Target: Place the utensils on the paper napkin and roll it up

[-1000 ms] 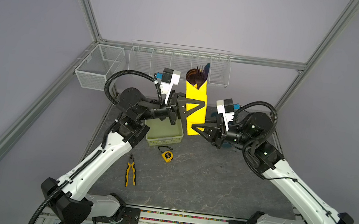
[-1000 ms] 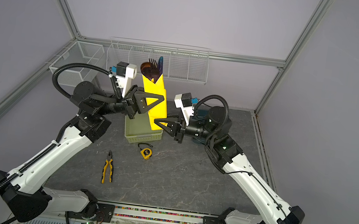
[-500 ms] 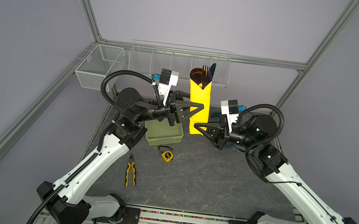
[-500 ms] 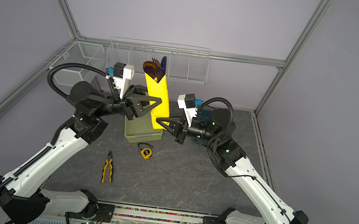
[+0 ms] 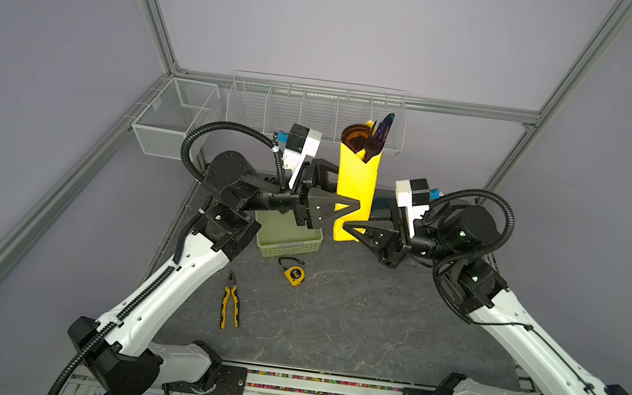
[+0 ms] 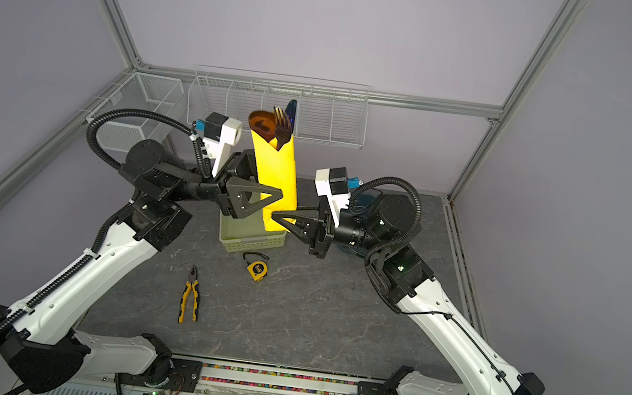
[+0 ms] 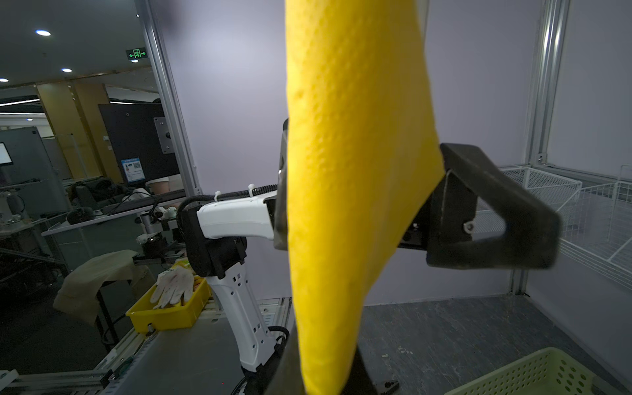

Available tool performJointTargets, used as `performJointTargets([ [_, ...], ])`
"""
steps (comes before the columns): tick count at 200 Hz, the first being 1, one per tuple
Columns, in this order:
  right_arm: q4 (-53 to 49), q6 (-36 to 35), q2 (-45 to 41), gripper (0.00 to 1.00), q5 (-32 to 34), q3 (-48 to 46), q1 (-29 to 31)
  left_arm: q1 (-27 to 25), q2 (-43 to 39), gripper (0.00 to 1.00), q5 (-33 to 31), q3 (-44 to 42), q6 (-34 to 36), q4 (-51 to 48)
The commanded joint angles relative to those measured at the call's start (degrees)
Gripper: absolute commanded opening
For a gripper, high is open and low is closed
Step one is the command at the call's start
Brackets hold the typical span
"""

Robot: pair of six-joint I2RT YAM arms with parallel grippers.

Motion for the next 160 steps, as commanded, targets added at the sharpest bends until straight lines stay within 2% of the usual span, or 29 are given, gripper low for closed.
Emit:
performJointTargets([
  [1, 3.5, 0.3, 1.0, 0.06, -2.1, 1.7, 0.8, -1.2, 1.5, 0.72, 5.0, 3.5, -2.9, 4.2],
  [32, 2.6, -0.2, 0.8, 0.06, -1.0, 1.3, 1.0, -2.2, 2.3, 0.67, 7.4, 5.0, -3.6, 5.2],
  [88, -0.6, -3.7, -2.4, 0.06, 8.0, -0.4, 0.9, -2.2, 0.5, 0.44, 7.7, 2.5, -3.9, 6.0],
  [160, -2.2, -5.1, -4.1, 0.06, 12.4, -1.9, 0.7, -2.3, -1.6, 0.29, 6.3, 1.8, 0.2, 1.7],
])
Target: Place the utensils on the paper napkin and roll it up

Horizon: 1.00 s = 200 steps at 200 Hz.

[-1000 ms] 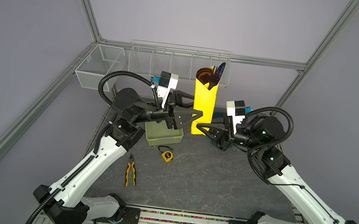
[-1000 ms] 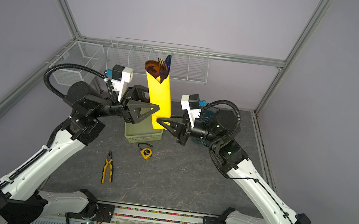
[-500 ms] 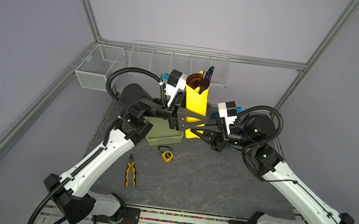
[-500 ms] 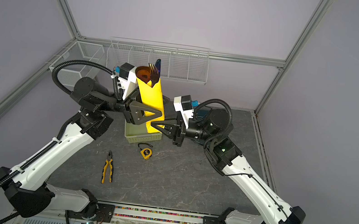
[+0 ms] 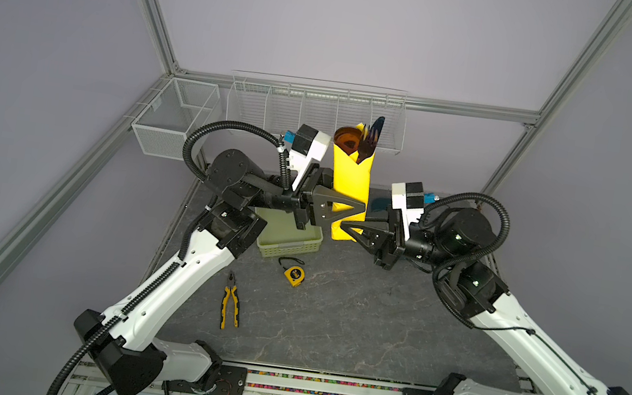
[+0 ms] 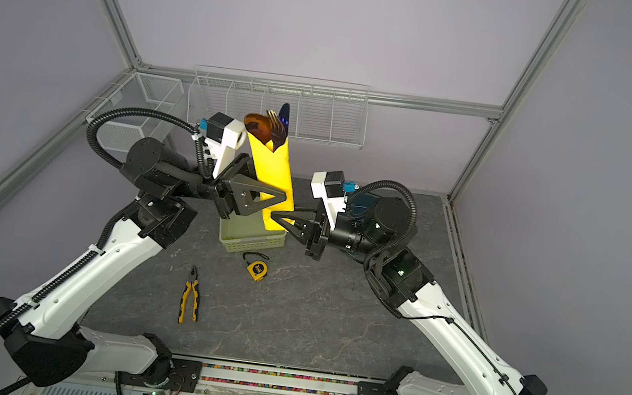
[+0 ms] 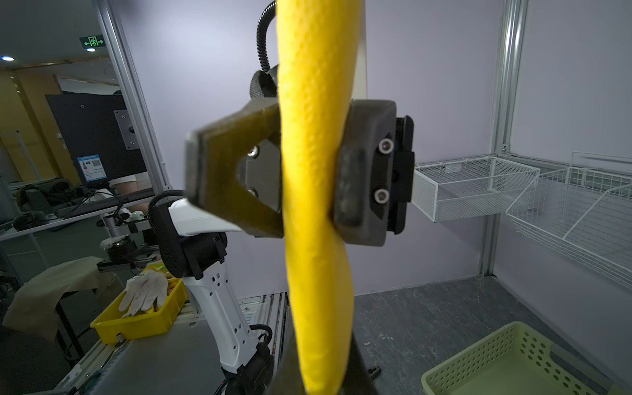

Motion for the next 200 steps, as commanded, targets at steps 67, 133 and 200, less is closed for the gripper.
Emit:
performJointTargets([
  [67, 1.0, -1.9, -3.7, 0.06, 4.8, -1.8, -0.6, -0.2, -3.8, 0.17, -2.4, 0.5, 6.7, -6.7],
  [133, 0.9, -0.6, -3.8, 0.27, 1.5, -1.3, -0.5, -0.2, -3.2, 0.04, -5.7, 1.9, 10.2, -12.0],
  [200, -0.4, -0.8, -1.7, 0.45, -0.4, 3.3, -0.6, -0.2, -2.6, 0.03, -6.0, 2.1, 10.3, -12.7],
])
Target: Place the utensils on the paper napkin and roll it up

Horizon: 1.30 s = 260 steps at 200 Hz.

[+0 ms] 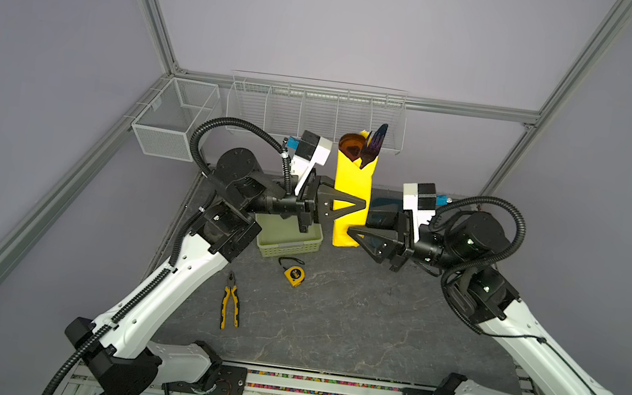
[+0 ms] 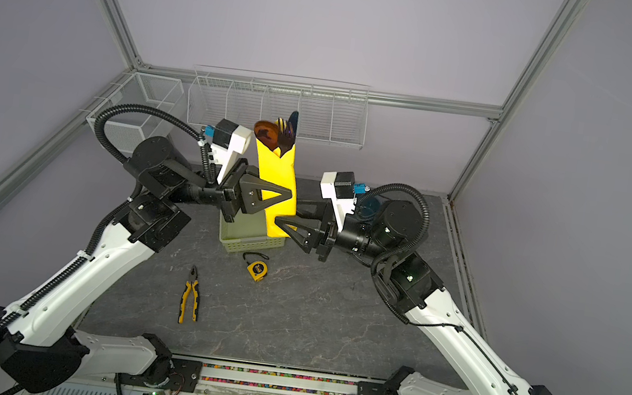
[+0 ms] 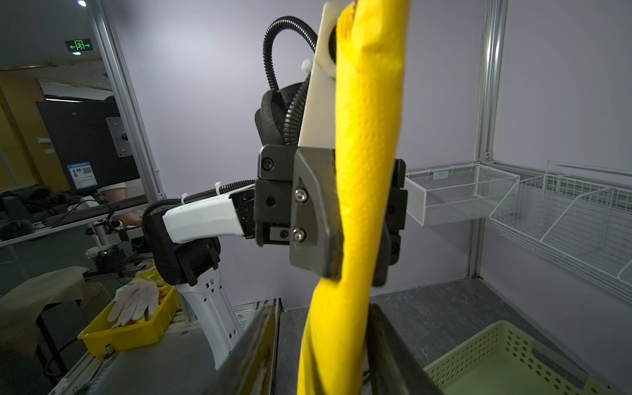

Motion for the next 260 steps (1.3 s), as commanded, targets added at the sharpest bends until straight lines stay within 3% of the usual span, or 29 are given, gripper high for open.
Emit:
performJointTargets([
  [1, 1.1, -0.8, 0.6, 0.45, -1.7, 2.3, -0.2, 0.0, -0.6, 0.03, -0.3, 2.1, 0.9, 0.9],
  [24, 1.0, -0.8, 0.9, 0.36, -1.1, 2.4, -0.2, 0.0, -0.7, 0.03, -0.4, 2.1, 1.0, 0.5],
  [54, -0.9, -1.7, 0.7, 0.15, 1.6, 2.7, -0.1, 0.0, -0.9, 0.03, -0.5, 2.1, 0.9, -0.1],
  [72, -1.1, -2.4, 0.3, 0.07, 1.9, 2.5, -0.1, 0.0, -1.2, 0.09, -0.9, 2.0, 1.1, -0.7],
  [95, -0.5, -2.9, -0.7, 0.06, 3.4, 1.6, -0.1, 0.1, -2.2, 0.18, -2.8, 1.7, 3.6, -4.0],
  [136, -1.1, -3.9, -2.1, 0.06, 5.1, 1.0, -0.2, 0.5, -3.8, 0.22, -5.1, 1.3, 6.9, -8.7],
  [260, 0.6, -2.9, -3.0, 0.06, 5.2, 0.1, -0.1, 1.7, -5.2, 0.22, -5.1, -0.7, 6.6, -8.4],
])
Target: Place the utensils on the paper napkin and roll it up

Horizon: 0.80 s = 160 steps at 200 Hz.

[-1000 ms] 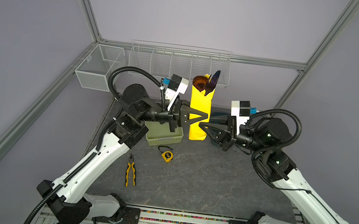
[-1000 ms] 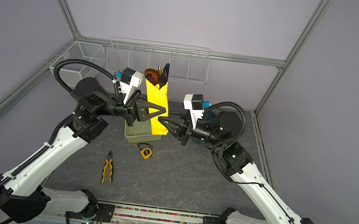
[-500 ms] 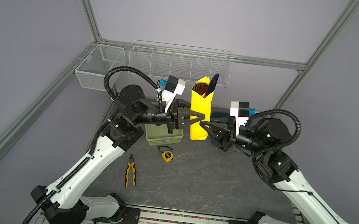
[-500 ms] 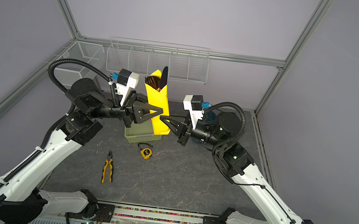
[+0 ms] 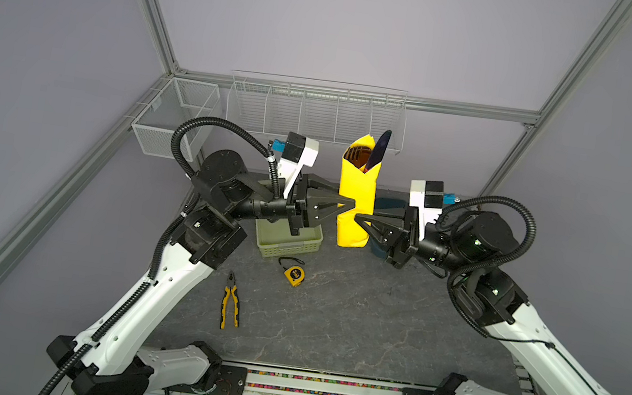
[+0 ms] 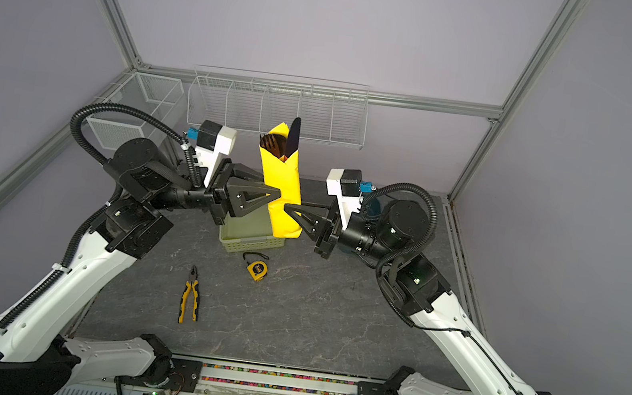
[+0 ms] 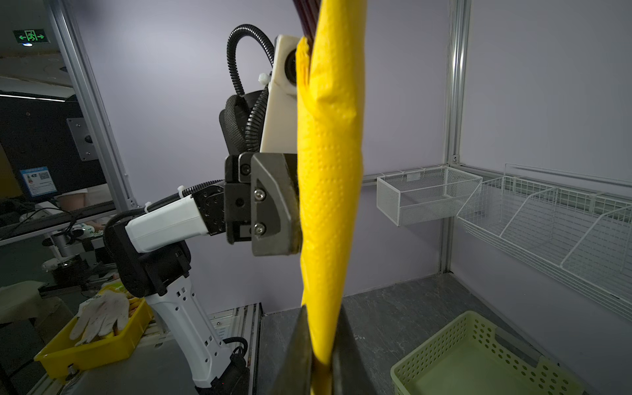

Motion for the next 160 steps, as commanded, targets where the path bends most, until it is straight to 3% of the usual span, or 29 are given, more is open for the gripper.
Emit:
performJointTargets([
  [1, 4.0, -0.8, -1.7, 0.06, 0.4, -0.4, 0.1, 0.3, -0.9, 0.22, 0.0, -0.6, 0.9, 0.1],
  [130, 4.6, -0.8, -2.3, 0.06, 0.4, -0.6, 0.1, 0.6, -0.6, 0.26, 0.4, -1.1, 1.3, -0.7],
  [160, 4.6, -0.7, -2.0, 0.06, 0.4, -0.6, 0.1, 0.7, -0.5, 0.23, 0.8, -1.0, 1.1, -0.3],
])
